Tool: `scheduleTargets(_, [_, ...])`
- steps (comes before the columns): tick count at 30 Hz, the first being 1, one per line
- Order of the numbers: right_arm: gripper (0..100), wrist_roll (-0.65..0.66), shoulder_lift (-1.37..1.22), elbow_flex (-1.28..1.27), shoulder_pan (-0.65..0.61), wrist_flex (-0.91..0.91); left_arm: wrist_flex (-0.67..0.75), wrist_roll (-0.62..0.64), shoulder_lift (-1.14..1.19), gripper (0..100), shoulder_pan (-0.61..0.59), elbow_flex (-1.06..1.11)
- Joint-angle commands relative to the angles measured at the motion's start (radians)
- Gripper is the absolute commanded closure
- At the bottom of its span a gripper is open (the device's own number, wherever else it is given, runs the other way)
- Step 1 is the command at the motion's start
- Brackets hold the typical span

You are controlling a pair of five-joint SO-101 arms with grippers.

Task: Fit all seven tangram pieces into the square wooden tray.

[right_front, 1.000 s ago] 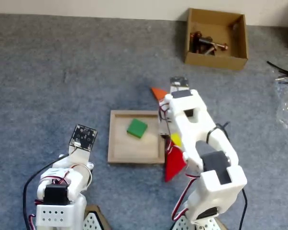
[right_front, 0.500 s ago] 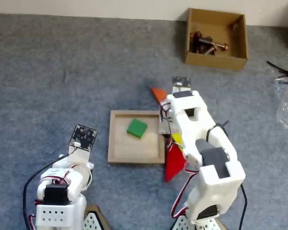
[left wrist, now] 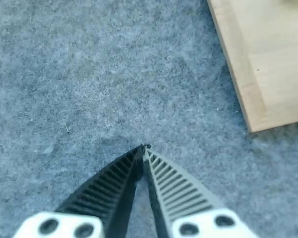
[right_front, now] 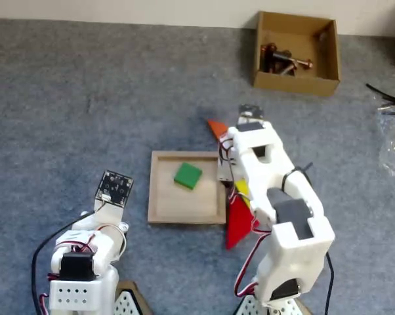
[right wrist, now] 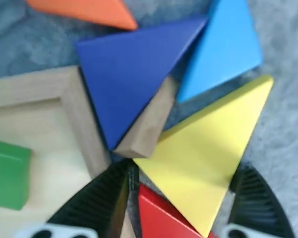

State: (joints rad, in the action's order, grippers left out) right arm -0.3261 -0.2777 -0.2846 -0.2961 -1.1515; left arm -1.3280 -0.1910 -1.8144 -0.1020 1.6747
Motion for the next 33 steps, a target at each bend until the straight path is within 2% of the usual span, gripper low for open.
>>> scheduleTargets(1, [72.1,-0.021,0.001,0.070,0.007,-0.018,-0.005,0.008,-0.007,99,-0.004,0.021])
scheduleTargets(22, [72.0,-0.020,0.002,0.122,-0.021,-0.022,-0.005,0.008,-0.007,99,-0.004,0.021])
scheduleTargets(27, [72.0,-0.020,-0.001,0.199,-0.018,-0.117,-0.005,0.008,-0.007,99,-0.004,0.021])
scheduleTargets(33, [72.0,-0.020,-0.007,0.232,-0.019,-0.125,-0.005,0.008,-0.007,99,-0.004,0.021])
